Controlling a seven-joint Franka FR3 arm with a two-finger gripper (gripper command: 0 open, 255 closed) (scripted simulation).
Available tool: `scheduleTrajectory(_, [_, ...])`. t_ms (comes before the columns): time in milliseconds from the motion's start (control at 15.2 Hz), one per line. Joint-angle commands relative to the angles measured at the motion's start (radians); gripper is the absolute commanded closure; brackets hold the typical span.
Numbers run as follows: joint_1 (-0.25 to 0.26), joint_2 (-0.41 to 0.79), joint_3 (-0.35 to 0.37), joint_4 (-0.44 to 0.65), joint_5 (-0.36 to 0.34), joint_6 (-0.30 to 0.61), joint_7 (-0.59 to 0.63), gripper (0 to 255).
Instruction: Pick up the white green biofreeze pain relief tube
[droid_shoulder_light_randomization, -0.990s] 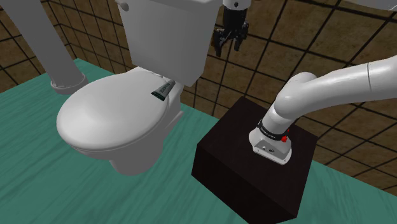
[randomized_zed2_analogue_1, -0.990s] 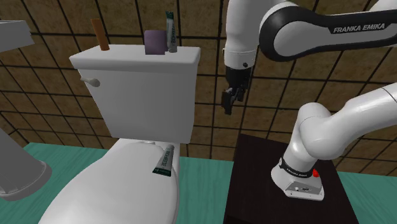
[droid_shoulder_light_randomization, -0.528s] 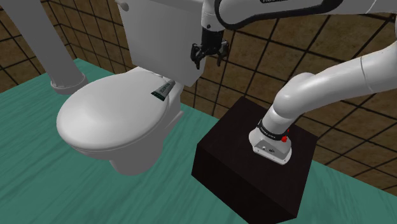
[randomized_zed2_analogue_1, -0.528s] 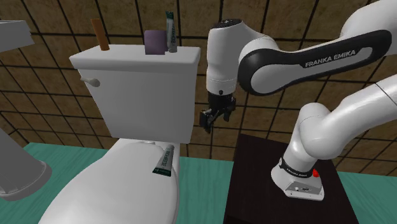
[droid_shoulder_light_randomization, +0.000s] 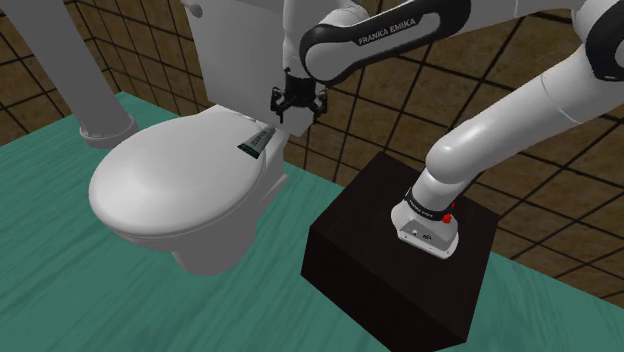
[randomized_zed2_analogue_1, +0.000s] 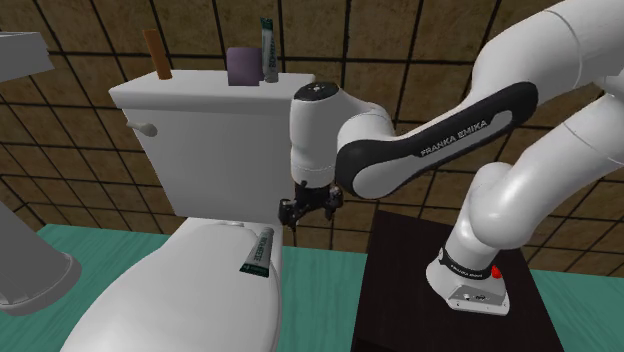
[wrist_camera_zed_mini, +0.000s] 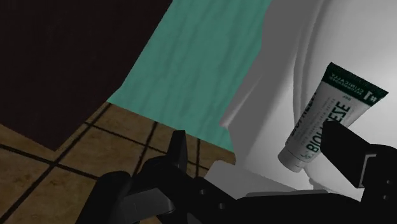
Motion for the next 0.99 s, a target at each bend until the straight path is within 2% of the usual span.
scheduleTrajectory(0, [-0.042, 0.086, 0.054, 0.028, -0.040, 0.069, 0.118, 0])
scheduleTrajectory(198, [-0.106, 0.223, 0.126, 0.081, -0.145, 0.150, 0.306, 0])
scheduleTrajectory(462, [-0.158, 0.429, 0.176, 0.178, -0.365, 0.212, 0.599, 0])
scheduleTrajectory(726, [-0.116, 0.627, 0.126, 0.303, -0.581, 0.221, 0.869, 0])
scheduleTrajectory(792, [-0.099, 0.662, 0.107, 0.330, -0.614, 0.220, 0.914, 0])
scheduleTrajectory(924, [-0.086, 0.682, 0.091, 0.326, -0.636, 0.238, 0.932, 0])
